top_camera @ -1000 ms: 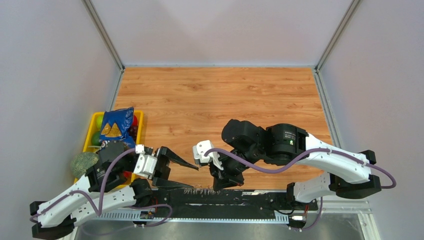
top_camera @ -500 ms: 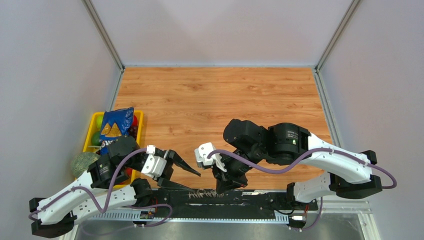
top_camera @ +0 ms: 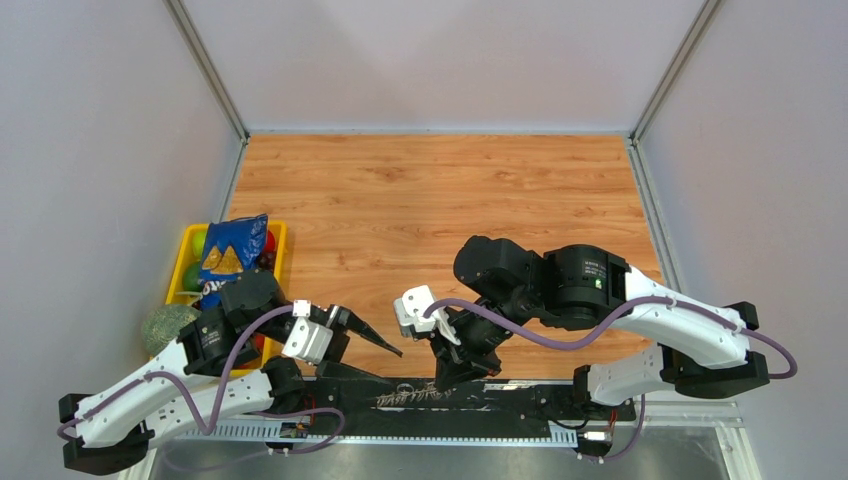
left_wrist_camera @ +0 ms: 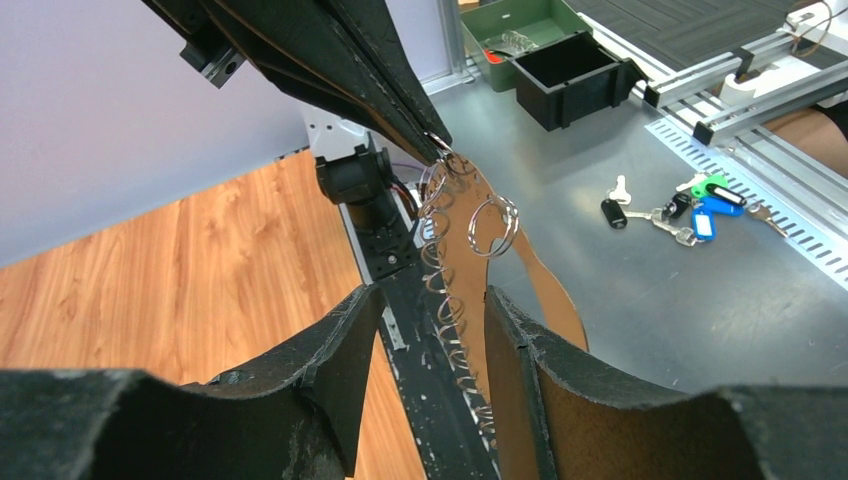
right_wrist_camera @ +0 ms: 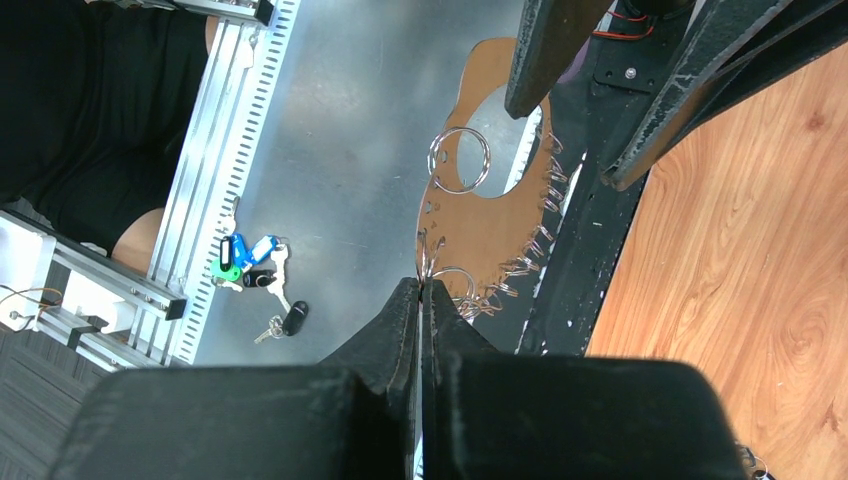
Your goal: Put the keys on the keyring
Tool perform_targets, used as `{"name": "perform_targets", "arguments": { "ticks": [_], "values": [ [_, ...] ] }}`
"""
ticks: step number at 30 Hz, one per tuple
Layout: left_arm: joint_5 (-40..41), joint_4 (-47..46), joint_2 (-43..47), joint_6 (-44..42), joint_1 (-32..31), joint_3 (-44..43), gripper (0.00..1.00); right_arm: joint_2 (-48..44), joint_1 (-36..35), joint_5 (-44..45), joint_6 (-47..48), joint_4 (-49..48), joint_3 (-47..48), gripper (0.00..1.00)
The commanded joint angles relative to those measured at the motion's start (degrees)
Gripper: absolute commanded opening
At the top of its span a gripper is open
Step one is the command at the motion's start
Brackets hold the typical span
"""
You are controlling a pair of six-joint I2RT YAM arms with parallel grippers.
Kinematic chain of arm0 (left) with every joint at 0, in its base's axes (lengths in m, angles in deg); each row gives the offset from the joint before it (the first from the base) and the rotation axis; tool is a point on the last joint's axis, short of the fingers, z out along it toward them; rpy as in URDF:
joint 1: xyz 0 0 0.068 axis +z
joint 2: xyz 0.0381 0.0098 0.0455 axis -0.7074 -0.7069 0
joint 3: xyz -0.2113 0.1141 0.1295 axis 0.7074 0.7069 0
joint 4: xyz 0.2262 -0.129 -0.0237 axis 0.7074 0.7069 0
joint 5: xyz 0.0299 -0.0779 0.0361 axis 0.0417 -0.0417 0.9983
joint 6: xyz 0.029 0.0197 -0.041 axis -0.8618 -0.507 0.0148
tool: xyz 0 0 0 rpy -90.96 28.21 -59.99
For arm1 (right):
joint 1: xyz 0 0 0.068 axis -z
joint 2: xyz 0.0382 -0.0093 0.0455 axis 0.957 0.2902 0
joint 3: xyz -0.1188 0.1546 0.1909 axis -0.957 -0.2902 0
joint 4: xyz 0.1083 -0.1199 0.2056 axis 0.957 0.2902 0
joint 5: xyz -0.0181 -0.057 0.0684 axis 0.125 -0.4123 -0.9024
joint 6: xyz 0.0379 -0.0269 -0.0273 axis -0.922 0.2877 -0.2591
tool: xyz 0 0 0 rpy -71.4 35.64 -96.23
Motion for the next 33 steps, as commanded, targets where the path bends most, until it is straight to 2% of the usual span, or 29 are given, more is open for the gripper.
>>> {"name": "perform_targets", "arguments": {
  "ticks": [1, 10, 22, 33],
  "values": [
    [-3.7, -3.4, -0.4, -1.2, 0.0, -1.2, 0.52, -1.8, -0.3, -1.5, 1.2, -2.2, 2.5, 0.0],
    [-7.4, -11.9, 1.1, 4.6, 0.0, 2.3, 0.5, -1.2, -0.3, -0.6, 0.3, -4.4, 4.2, 0.0],
    [-6.5, -15.8, 1.8, 4.9, 0.0, 4.1, 0.48, 0.2, -0.3, -0.7, 0.2, -6.5, 5.6, 0.0],
    [-6.4, -23.0, 3.1, 9.4, 0.0, 5.3, 0.39, -0.1, -0.3, -0.4, -0.3, -8.8, 5.1, 0.0]
  ]
}}
